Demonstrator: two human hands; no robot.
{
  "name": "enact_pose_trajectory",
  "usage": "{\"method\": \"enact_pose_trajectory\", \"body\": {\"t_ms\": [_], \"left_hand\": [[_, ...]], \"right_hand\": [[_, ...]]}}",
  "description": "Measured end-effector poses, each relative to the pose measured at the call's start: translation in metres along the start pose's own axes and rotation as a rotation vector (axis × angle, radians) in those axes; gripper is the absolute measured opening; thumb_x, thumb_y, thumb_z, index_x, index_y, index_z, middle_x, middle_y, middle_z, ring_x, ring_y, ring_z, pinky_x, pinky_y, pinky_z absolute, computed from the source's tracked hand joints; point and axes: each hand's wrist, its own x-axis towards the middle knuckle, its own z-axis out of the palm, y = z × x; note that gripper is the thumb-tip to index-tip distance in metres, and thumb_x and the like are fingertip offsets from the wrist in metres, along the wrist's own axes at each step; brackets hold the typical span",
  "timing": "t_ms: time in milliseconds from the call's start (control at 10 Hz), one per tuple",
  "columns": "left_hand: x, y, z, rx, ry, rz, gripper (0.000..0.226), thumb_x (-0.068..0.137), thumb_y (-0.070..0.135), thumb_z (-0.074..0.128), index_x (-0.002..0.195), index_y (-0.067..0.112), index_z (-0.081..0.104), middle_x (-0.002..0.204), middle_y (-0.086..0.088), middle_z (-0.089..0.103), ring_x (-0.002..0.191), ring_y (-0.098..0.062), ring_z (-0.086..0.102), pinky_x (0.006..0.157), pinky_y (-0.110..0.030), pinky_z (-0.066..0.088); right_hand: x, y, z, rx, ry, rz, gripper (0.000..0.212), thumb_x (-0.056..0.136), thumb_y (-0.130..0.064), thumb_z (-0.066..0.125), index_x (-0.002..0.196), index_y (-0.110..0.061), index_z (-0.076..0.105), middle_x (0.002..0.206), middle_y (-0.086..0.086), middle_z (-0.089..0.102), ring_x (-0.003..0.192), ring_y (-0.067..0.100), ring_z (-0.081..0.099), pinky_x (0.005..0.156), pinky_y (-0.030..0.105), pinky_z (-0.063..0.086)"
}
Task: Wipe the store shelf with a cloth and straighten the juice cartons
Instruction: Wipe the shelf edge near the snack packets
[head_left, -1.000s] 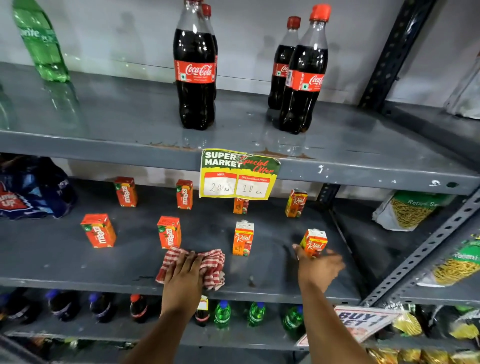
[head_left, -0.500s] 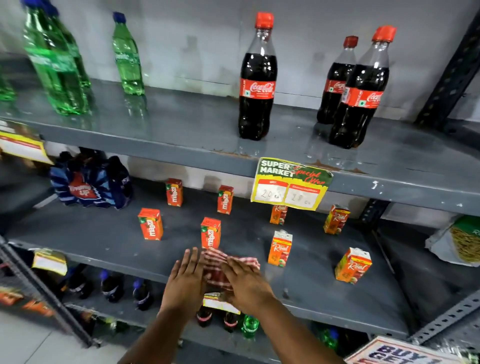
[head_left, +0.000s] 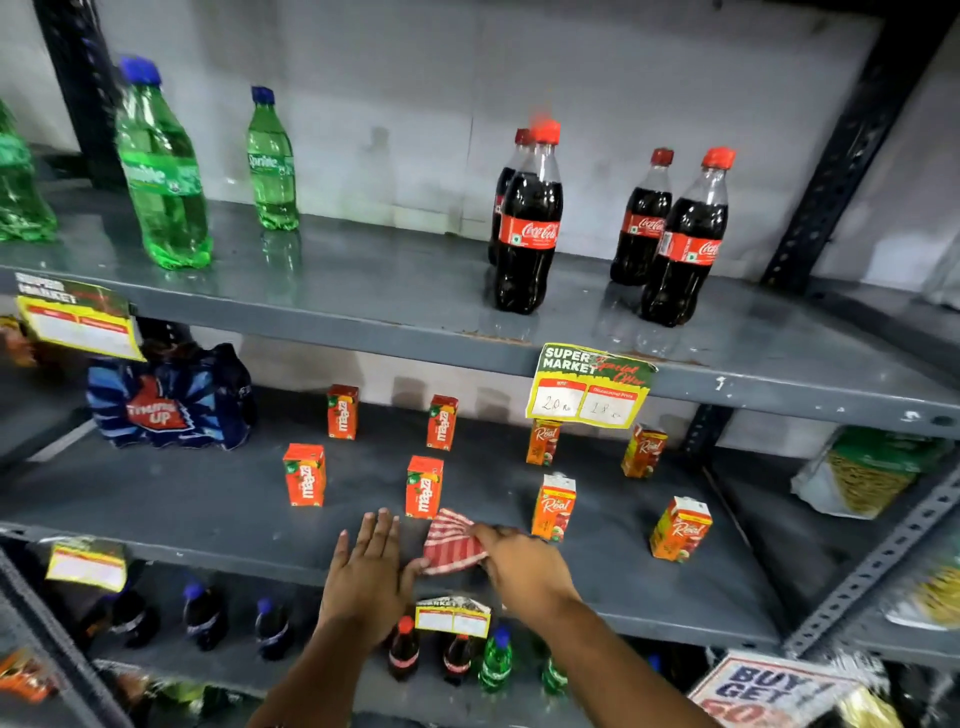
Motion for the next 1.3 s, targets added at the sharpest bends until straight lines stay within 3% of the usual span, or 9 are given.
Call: {"method": "enact_pose_trajectory", "body": {"t_ms": [300, 400, 500, 600, 800, 900, 1000, 1200, 1300], "left_hand": [[-0.019, -0.013, -0.106, 0.142, 0.226, 0.144, 0.091, 0.077, 0.065, -0.019, 0.145, 0.011, 0.007, 0.154, -0.004, 0.001, 0.137, -0.016, -0.01, 0.111, -0.042, -0.003], [-0.029, 0.002, -0.142, 0.154, 0.358, 0.268, 0.086, 0.086, 0.061, -0.007, 0.14, 0.006, 0.031, 0.148, -0.012, 0.029, 0.138, -0.023, 0.017, 0.111, -0.046, 0.016], [-0.041, 0.028, -0.188, 0.153, 0.516, 0.436, 0.074, 0.093, 0.053, 0.009, 0.13, 0.001, 0.046, 0.14, -0.018, 0.042, 0.131, -0.031, 0.036, 0.107, -0.048, 0.027], [-0.042, 0.057, -0.235, 0.167, 0.665, 0.604, 0.067, 0.094, 0.049, 0.011, 0.136, 0.003, 0.037, 0.146, -0.014, 0.033, 0.136, -0.028, 0.027, 0.107, -0.045, 0.021], [0.007, 0.096, -0.302, 0.109, 0.735, 0.478, 0.066, 0.093, 0.051, 0.02, 0.144, 0.009, 0.021, 0.152, -0.009, 0.023, 0.141, -0.021, 0.009, 0.114, -0.041, 0.011], [0.037, 0.099, -0.307, 0.072, 0.577, 0.285, 0.072, 0.091, 0.057, 0.017, 0.146, 0.01, 0.01, 0.155, -0.006, 0.011, 0.141, -0.019, -0.003, 0.114, -0.042, 0.005], [0.055, 0.1, -0.293, 0.065, 0.348, 0.148, 0.078, 0.088, 0.063, 0.014, 0.146, 0.011, 0.006, 0.156, -0.005, 0.004, 0.141, -0.02, -0.008, 0.114, -0.045, 0.005], [0.055, 0.106, -0.274, 0.098, 0.28, 0.078, 0.075, 0.089, 0.062, 0.007, 0.145, 0.013, 0.014, 0.155, -0.003, 0.015, 0.141, -0.023, -0.004, 0.114, -0.046, 0.007], [0.054, 0.109, -0.279, 0.084, 0.231, 0.063, 0.076, 0.088, 0.063, 0.007, 0.146, 0.012, 0.011, 0.155, -0.004, 0.01, 0.141, -0.021, -0.007, 0.114, -0.047, 0.004]], "right_hand": [[-0.066, -0.029, -0.112, -0.15, 0.52, -0.046, 0.052, 0.063, -0.019, 0.09, 0.112, -0.024, 0.074, 0.088, -0.002, 0.08, 0.068, 0.023, 0.077, 0.054, 0.027, 0.061], [-0.097, -0.019, -0.162, -0.062, 0.775, -0.038, 0.04, 0.086, -0.02, 0.057, 0.124, -0.016, 0.07, 0.105, 0.012, 0.079, 0.078, 0.038, 0.075, 0.064, 0.043, 0.062], [-0.126, 0.003, -0.209, 0.017, 0.935, 0.04, 0.064, 0.084, -0.032, 0.029, 0.133, -0.012, 0.065, 0.109, 0.018, 0.075, 0.089, 0.042, 0.071, 0.071, 0.045, 0.058], [-0.137, 0.046, -0.247, 0.026, 0.972, 0.177, 0.056, 0.089, -0.034, 0.034, 0.13, -0.01, 0.064, 0.107, 0.02, 0.073, 0.091, 0.042, 0.069, 0.071, 0.043, 0.055], [-0.129, 0.144, -0.281, -0.145, 0.812, 0.459, 0.034, 0.093, -0.014, 0.064, 0.126, -0.015, 0.059, 0.114, 0.014, 0.069, 0.106, 0.038, 0.064, 0.09, 0.046, 0.05], [-0.119, 0.172, -0.271, -0.171, 0.607, 0.532, 0.041, 0.096, -0.028, 0.064, 0.134, -0.02, 0.05, 0.127, 0.012, 0.062, 0.118, 0.036, 0.06, 0.1, 0.048, 0.049], [-0.105, 0.192, -0.26, -0.089, 0.341, 0.522, 0.054, 0.102, -0.011, 0.047, 0.153, -0.022, 0.035, 0.147, 0.016, 0.051, 0.132, 0.037, 0.054, 0.112, 0.048, 0.045], [-0.108, 0.201, -0.257, 0.06, 0.356, 0.472, 0.036, 0.106, -0.039, 0.039, 0.132, -0.015, 0.047, 0.14, 0.017, 0.058, 0.132, 0.037, 0.053, 0.105, 0.045, 0.041], [-0.115, 0.196, -0.258, 0.091, 0.426, 0.402, 0.043, 0.105, -0.039, 0.04, 0.143, -0.017, 0.043, 0.155, 0.014, 0.047, 0.151, 0.03, 0.034, 0.122, 0.048, 0.026]]}}
